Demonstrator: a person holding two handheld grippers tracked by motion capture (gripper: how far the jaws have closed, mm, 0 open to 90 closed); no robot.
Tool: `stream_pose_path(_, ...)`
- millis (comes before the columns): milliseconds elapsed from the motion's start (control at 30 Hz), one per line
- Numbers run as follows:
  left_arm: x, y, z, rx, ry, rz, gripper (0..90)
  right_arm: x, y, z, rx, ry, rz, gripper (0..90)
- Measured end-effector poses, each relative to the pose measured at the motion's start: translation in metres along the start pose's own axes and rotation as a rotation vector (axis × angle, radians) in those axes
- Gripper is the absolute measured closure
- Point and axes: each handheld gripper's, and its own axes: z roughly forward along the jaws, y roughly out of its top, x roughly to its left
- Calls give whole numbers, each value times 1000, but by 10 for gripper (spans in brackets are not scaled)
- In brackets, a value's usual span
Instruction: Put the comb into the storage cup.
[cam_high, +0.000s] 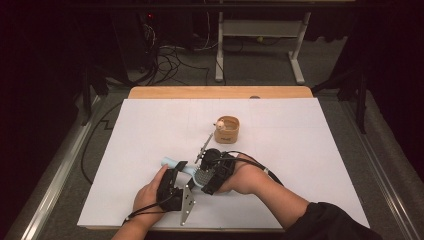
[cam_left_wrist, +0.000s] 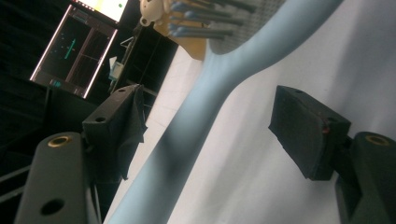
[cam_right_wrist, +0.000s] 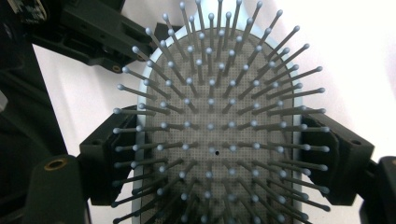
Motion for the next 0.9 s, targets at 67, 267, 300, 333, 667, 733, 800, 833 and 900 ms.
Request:
stream_pose_path(67, -1, 0, 0, -2, -8, 7, 296, 0, 1, 1, 4, -2, -3, 206)
stream_pose_path(267, -1, -1, -1, -5, -17, 25, 350, 1, 3, 2, 4, 7, -4, 206)
stream_pose_path(300, -2, -1, -1, -9, -16, 26, 356, 2, 3, 2, 5, 8, -1, 206)
stream_pose_path(333, -2, -1, -1, -10, -17, 30, 366, 2, 4, 2, 5, 10, -2, 206)
stream_pose_path(667, -3, -1, -3, -8, -38, 58, 438, -1, 3, 0, -1, 9, 5, 206)
stream_pose_path(733, -3, -1, -4, -10, -43, 61, 462, -1, 3, 1, 1, 14, 7, 205)
stream_pose_path(800, -4, -1, -3, -14, -49, 54, 473, -1, 3, 2, -1, 6, 6, 206)
stream_pose_path(833, -4, -2, -3, -14, -48, 56, 475, -1, 3, 2, -1, 8, 9, 206)
stream_pose_path(900, -4, -2, -3, -17, -41, 64, 492, -1, 4, 1, 5, 9, 10, 205)
